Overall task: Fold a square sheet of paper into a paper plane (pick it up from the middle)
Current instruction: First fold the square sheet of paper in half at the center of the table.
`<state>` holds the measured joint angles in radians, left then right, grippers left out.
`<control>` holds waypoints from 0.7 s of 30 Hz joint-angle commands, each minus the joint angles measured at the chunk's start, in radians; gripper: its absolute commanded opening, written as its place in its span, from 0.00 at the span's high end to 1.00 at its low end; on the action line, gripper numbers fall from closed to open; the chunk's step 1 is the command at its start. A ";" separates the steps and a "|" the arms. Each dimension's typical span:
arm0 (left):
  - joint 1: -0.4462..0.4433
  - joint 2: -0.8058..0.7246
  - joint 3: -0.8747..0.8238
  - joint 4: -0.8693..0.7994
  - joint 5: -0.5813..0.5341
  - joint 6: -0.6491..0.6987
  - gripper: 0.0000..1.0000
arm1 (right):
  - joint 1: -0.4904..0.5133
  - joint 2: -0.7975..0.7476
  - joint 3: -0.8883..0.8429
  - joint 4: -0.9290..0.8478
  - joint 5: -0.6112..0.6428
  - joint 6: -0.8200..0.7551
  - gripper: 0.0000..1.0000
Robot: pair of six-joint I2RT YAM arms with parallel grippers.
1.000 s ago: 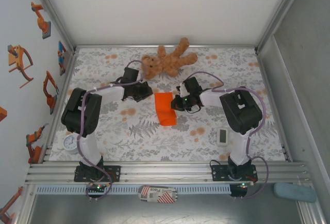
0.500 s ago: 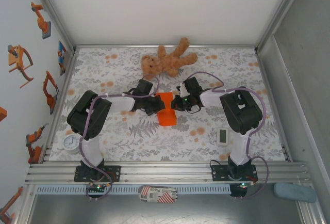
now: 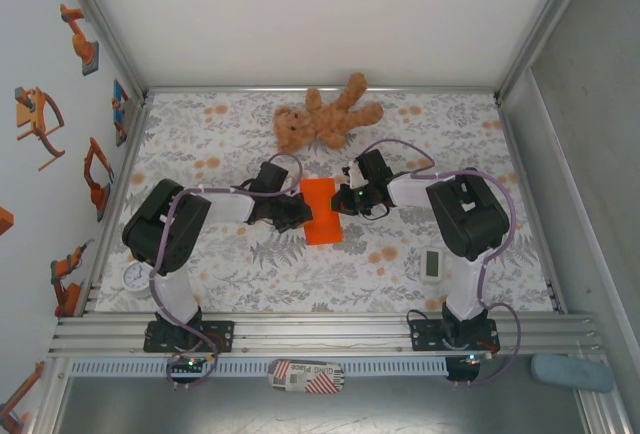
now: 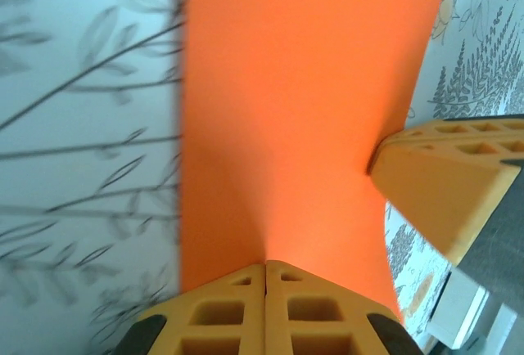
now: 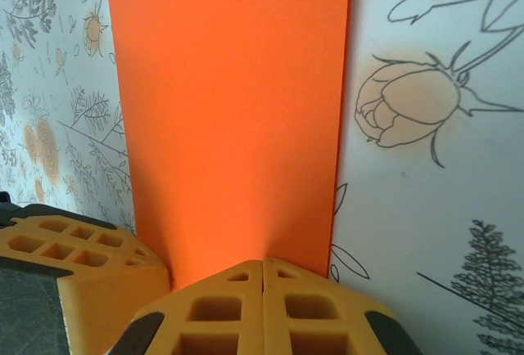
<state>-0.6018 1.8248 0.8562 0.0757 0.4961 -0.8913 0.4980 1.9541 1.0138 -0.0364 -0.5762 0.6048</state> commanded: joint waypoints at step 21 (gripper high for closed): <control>-0.068 0.032 0.077 0.039 0.055 -0.048 0.93 | -0.021 0.129 -0.095 -0.241 0.294 0.004 1.00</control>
<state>-0.6613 1.8179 0.9310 0.1135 0.5240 -0.9142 0.4980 1.9556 1.0138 -0.0360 -0.5762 0.6102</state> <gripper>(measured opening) 0.073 0.049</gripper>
